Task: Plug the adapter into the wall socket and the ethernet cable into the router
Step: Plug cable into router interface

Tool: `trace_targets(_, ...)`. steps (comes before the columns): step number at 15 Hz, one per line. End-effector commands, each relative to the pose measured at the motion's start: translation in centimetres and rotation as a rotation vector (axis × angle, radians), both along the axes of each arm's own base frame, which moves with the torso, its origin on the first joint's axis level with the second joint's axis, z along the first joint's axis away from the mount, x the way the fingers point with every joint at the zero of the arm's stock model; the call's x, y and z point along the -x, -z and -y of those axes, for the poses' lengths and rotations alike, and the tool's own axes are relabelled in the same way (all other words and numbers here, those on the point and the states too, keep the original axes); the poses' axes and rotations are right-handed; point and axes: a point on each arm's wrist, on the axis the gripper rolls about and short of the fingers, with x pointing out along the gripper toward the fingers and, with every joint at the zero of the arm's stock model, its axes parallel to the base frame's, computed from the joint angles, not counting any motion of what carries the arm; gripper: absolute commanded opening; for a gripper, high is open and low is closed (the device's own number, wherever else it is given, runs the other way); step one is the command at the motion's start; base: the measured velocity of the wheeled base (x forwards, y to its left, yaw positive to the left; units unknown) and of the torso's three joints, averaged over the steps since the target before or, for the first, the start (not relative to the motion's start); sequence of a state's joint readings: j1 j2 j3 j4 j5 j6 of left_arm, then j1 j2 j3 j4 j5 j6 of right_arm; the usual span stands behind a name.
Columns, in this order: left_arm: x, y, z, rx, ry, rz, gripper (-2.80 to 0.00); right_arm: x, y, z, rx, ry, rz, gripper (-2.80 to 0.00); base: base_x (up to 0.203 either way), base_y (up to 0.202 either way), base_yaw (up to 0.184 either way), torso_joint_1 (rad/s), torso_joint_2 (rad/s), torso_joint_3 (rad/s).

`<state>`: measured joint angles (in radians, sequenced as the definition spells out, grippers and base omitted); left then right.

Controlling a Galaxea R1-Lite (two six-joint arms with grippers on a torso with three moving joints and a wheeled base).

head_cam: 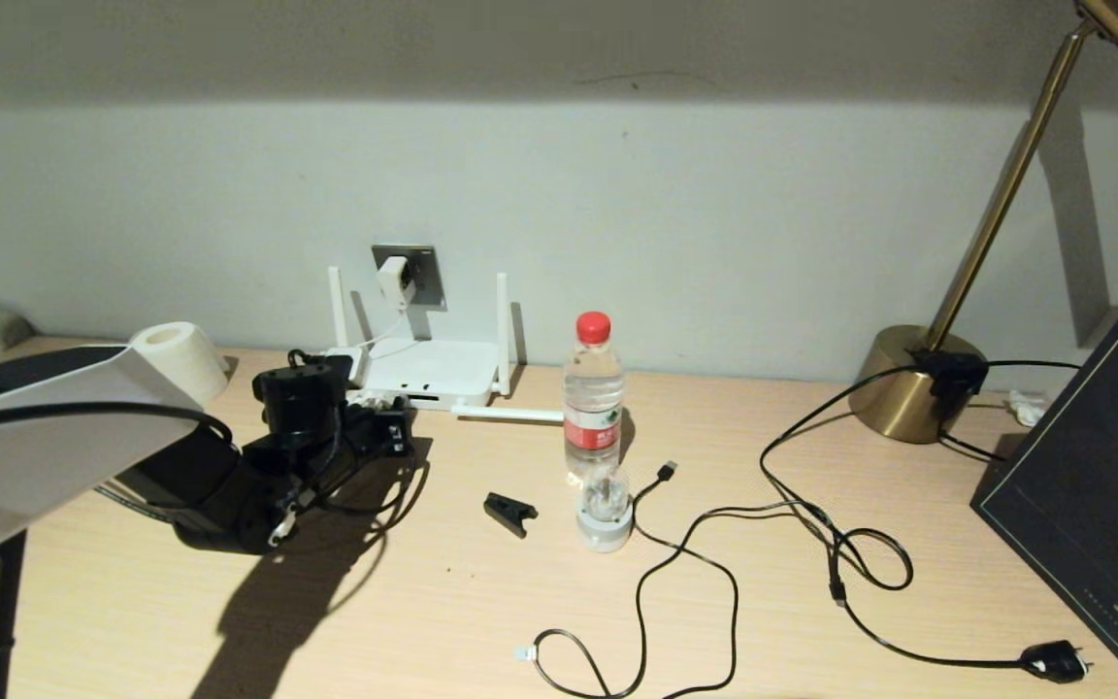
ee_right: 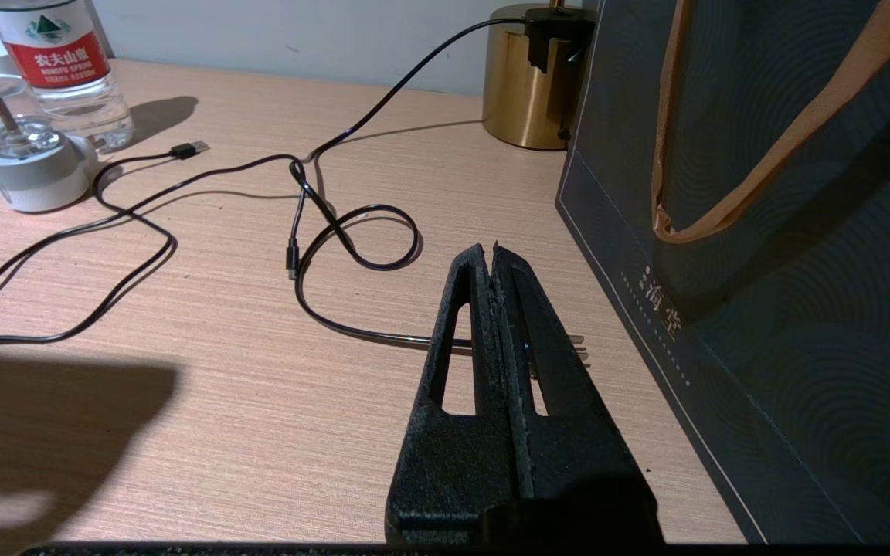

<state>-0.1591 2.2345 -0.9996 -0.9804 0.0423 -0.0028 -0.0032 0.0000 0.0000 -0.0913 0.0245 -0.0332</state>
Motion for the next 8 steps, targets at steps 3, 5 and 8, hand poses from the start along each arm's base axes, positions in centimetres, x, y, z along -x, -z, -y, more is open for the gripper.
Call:
trace_targets(3,-0.25,-0.38,0.06,0.003,0.0,0.021,-2.8,-0.29,0.97,0.0,0.0,0.0,-0.036,-2.8,0.0,0.0,0.0,0.0,0.0,0.0)
trace_targets(5,-0.28,-0.34,0.12,0.003,0.001,0.019,-2.8,-0.29,0.97,0.0,0.0,0.0,-0.036,-2.8,0.0,0.0,0.0,0.0,0.0,0.0)
trace_targets(8,-0.67,-0.65,0.16,0.005,0.001,0.032,-2.8,-0.29,0.97,0.0,0.0,0.0,-0.036,-2.8,0.0,0.0,0.0,0.0,0.0,0.0)
